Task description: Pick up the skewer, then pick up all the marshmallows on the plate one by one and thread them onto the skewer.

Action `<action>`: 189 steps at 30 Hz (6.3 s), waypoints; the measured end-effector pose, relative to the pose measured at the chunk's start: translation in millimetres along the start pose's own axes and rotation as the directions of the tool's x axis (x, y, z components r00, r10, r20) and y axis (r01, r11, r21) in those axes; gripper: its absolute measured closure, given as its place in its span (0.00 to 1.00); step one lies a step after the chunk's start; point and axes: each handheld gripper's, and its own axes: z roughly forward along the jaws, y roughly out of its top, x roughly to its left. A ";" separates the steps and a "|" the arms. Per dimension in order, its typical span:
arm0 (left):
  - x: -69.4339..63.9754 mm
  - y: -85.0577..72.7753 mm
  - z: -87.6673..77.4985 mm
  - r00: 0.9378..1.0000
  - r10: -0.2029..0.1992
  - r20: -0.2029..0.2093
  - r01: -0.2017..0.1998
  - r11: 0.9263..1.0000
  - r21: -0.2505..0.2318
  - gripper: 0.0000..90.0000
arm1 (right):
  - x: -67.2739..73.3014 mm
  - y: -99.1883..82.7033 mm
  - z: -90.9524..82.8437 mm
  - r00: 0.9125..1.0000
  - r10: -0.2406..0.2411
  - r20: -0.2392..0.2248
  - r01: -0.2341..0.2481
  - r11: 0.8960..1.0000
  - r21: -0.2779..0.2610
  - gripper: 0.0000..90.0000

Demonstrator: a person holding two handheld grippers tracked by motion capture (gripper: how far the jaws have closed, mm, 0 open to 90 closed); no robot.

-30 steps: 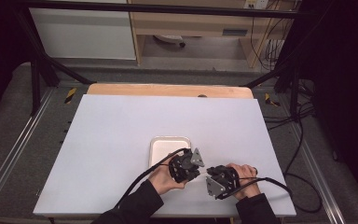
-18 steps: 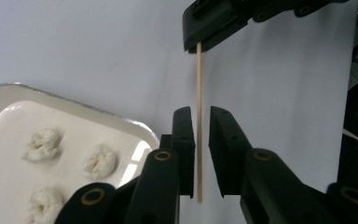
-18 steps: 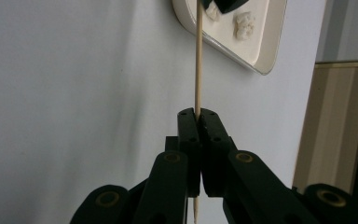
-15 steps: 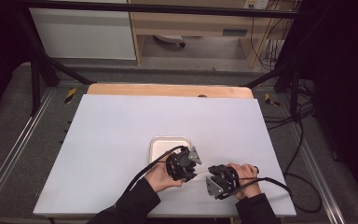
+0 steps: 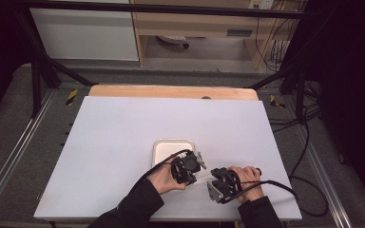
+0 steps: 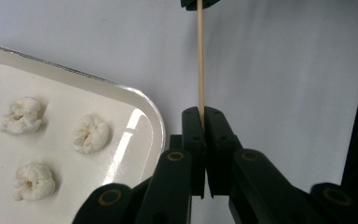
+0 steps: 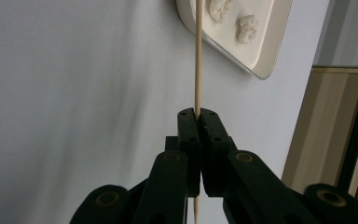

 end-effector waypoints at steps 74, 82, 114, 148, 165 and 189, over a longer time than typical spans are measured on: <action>14.6 -161.0 -52.6 0.895 -0.420 -0.151 0.314 0.832 -0.457 0.99 | -23.8 -35.5 19.0 0.254 0.921 -0.296 -0.967 0.238 -0.090 0.02; 13.9 -166.9 -53.0 0.889 -0.432 -0.153 0.318 0.822 -0.473 0.99 | -36.6 -26.9 28.5 0.231 0.925 -0.301 -0.973 0.209 -0.103 0.02; 11.1 -168.4 -49.6 0.896 -0.423 -0.136 0.314 0.819 -0.481 0.99 | -72.3 1.4 75.1 0.220 0.926 -0.306 -0.975 0.197 -0.106 0.08; 9.3 -164.4 -44.8 0.904 -0.407 -0.133 0.305 0.830 -0.467 0.99 | -65.8 11.1 111.5 0.277 0.905 -0.323 -0.960 0.271 -0.066 0.69; 6.8 -163.6 -44.8 0.904 -0.405 -0.136 0.299 0.827 -0.476 0.99 | -73.8 7.6 94.3 0.245 0.903 -0.353 -0.969 0.224 -0.100 0.78; -2.2 -158.6 -45.1 0.921 -0.367 -0.131 0.257 0.825 -0.503 0.99 | -84.7 -24.6 28.6 0.081 0.831 -0.550 -0.980 -0.033 -0.195 0.80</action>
